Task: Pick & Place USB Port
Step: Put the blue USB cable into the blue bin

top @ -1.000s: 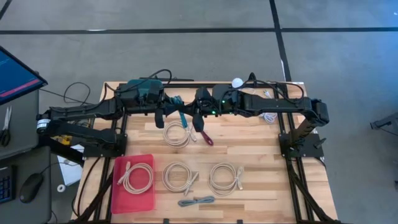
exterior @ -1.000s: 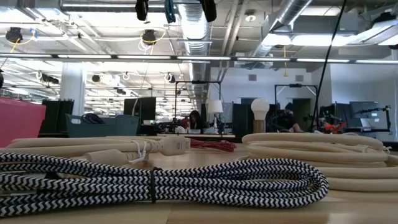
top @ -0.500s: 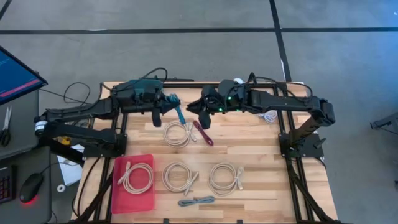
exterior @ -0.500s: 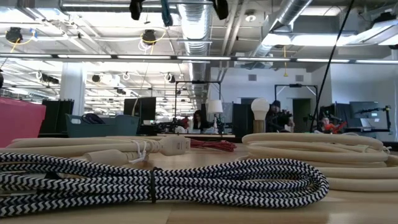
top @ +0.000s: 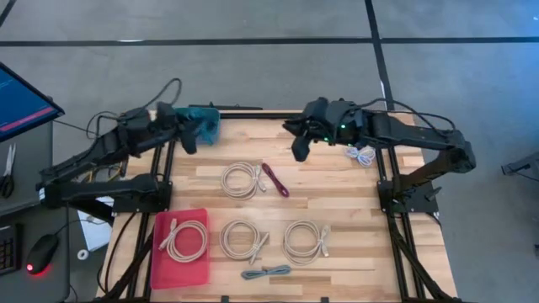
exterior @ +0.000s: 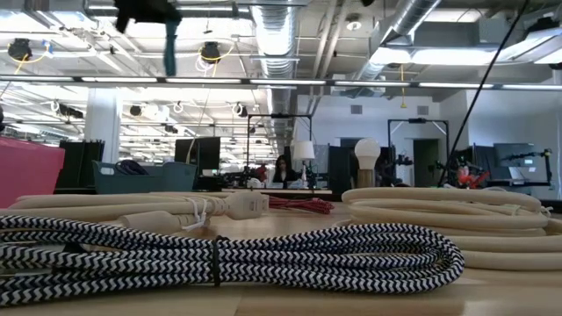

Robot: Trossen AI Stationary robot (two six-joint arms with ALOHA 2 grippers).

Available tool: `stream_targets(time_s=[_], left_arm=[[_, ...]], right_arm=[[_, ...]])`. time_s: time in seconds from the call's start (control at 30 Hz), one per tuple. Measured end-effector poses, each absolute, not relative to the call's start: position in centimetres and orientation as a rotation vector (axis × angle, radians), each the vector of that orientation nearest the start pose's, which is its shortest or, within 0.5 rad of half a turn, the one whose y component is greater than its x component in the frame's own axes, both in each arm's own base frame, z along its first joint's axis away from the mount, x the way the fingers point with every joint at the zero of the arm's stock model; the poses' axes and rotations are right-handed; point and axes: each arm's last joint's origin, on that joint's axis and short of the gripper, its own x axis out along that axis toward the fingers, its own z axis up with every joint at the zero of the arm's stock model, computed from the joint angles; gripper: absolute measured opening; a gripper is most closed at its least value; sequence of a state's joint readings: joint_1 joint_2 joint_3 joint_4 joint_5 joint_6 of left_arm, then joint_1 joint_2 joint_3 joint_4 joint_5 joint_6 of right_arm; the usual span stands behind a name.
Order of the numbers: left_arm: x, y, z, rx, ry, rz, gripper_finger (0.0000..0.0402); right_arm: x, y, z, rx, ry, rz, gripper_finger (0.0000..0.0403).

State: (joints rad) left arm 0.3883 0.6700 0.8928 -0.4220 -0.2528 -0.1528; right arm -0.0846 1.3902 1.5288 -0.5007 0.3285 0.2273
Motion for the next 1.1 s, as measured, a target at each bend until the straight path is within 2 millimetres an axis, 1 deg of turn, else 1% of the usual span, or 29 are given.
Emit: stream_targets(time_s=[0.13, 0.27, 0.37, 0.5, 0.67, 0.8, 0.87, 0.93, 1.0, 1.1], left_arm=[[10.1, 6.2, 35.7, -0.126, 0.167, 0.779, 0.0047], [9.2, 7.0, 33.9, -0.137, 0.202, 0.879, 0.0047], [8.9, 7.7, 32.1, -0.156, 0.250, 0.936, 0.0047], [8.7, 8.8, 30.1, -0.177, 0.287, 1.013, 0.0047], [8.2, 10.2, 28.6, -0.185, 0.248, 1.117, 0.0047], [7.7, 11.3, 27.5, -0.195, 0.237, 1.203, 0.0047], [7.5, 11.9, 26.6, -0.206, 0.260, 1.239, 0.0047], [7.3, 12.2, 25.9, -0.180, 0.277, 1.273, 0.0047], [7.5, 12.3, 26.0, -0.138, 0.239, 1.290, 0.0047], [7.8, 12.3, 25.2, -0.109, 0.257, 1.298, 0.0047]], right_arm=[[27.9, -2.8, 42.8, 0.151, 0.331, -0.507, 0.0054], [26.8, -1.8, 43.0, 0.132, 0.317, -0.533, 0.0054], [25.9, -1.1, 43.0, 0.123, 0.304, -0.536, 0.0054], [24.3, -0.3, 42.4, 0.139, 0.295, -0.558, 0.0054], [22.0, 0.6, 41.7, 0.178, 0.260, -0.585, 0.0054], [20.6, 1.3, 41.0, 0.205, 0.240, -0.595, 0.0054], [20.1, 1.8, 41.0, 0.213, 0.228, -0.589, 0.0054], [19.9, 2.2, 40.8, 0.207, 0.226, -0.581, 0.0054], [19.7, 2.7, 40.8, 0.202, 0.222, -0.576, 0.0054], [19.6, 3.2, 40.8, 0.192, 0.217, -0.574, 0.0054]])
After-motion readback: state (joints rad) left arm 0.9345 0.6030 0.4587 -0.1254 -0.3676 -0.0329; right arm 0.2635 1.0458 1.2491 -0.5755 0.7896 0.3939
